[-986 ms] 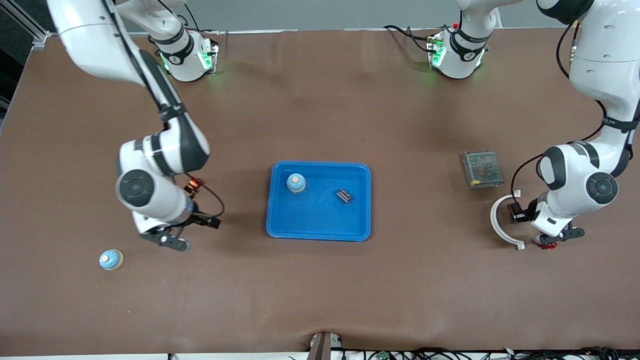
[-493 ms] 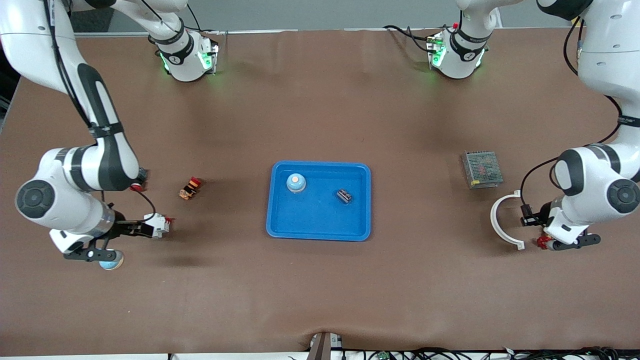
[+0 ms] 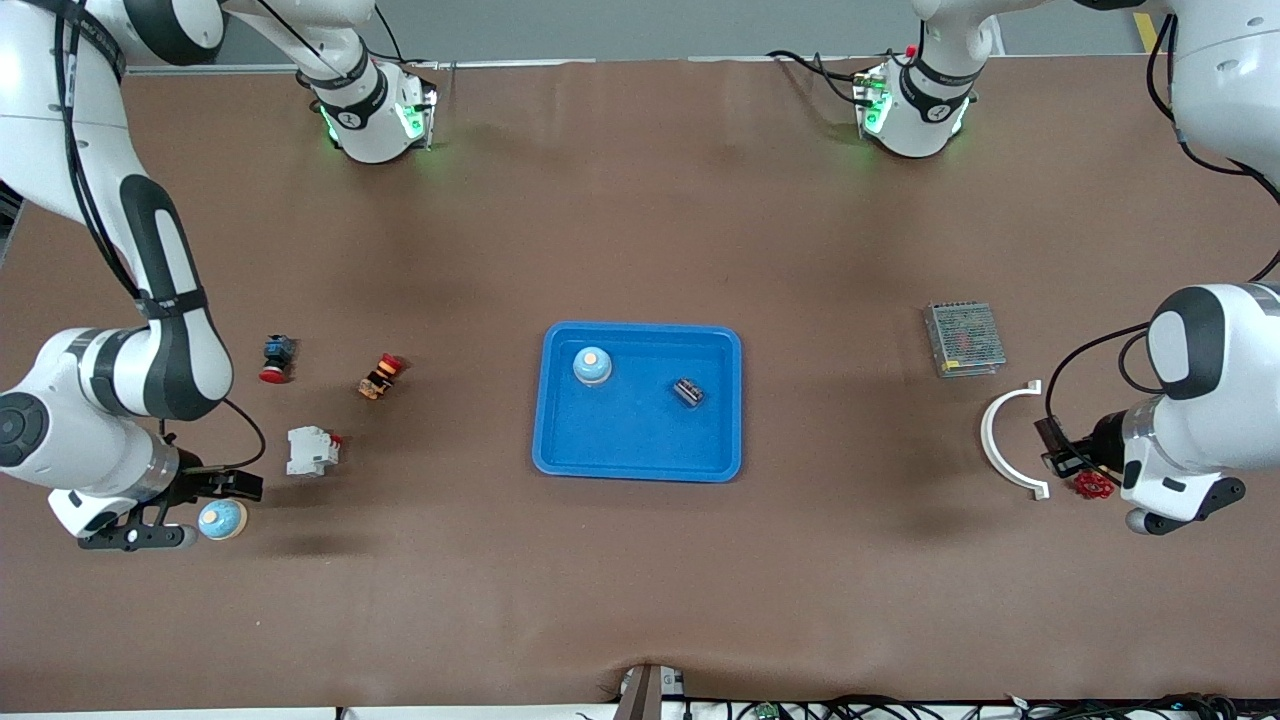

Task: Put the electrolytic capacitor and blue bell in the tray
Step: 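Grasp the second capacitor with the left gripper while the right gripper grasps the bell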

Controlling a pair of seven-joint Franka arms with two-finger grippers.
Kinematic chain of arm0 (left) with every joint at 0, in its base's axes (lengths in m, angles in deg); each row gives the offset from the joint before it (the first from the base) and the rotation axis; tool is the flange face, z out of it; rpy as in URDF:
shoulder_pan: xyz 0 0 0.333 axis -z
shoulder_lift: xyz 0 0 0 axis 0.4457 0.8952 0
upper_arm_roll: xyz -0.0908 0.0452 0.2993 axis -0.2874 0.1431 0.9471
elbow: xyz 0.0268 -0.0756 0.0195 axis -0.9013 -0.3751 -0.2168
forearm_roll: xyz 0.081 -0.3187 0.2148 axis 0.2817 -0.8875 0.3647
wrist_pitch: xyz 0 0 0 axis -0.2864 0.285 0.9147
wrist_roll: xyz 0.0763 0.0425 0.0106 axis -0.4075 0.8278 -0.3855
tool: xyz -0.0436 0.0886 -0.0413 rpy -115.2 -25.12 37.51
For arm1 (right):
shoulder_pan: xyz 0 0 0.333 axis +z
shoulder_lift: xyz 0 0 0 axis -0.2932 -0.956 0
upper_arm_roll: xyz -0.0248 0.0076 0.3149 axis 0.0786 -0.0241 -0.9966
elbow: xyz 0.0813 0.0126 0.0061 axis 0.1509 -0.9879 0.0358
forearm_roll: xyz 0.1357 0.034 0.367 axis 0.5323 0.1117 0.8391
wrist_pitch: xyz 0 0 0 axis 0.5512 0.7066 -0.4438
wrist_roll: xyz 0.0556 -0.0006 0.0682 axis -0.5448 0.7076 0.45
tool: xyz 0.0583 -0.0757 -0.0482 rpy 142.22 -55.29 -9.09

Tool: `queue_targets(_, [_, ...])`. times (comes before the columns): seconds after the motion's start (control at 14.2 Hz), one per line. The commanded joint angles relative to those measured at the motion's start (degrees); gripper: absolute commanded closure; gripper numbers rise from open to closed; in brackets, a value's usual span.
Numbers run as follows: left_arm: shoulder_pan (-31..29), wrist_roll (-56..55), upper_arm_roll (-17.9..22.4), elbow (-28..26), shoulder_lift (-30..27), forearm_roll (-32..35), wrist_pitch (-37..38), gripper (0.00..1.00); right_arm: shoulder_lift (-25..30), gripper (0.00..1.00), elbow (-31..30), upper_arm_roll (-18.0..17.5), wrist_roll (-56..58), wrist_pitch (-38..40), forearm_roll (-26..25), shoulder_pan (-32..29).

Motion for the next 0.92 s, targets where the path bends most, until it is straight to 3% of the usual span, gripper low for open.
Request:
queue_targets(0.0, [0.0,-9.1,-3.6,2.2,-0.2,-0.7,2.0,1.00,-6.7,0.00,8.5,-1.4,3.0,0.9,-1.1,-2.0])
queue_targets(0.14, [2.1,-20.2,-5.9,2.8,0.1,-0.6,1.9,1.00,-10.2,0.00,12.3,-1.4,5.7,1.0,-1.1,-2.7])
queue_targets(0.35, [8.5,-33.3,-5.6,4.6,1.4,-0.6,1.6,1.00,-13.3,0.00,14.9,-1.4,8.6,0.7,-1.2,-3.5])
queue_targets(0.85, [19.6,-51.1,-5.4,4.6,4.2,-0.5,-1.9,1.00,-15.0,0.00,13.9,-1.3,13.4,-1.9,-1.3,-4.6])
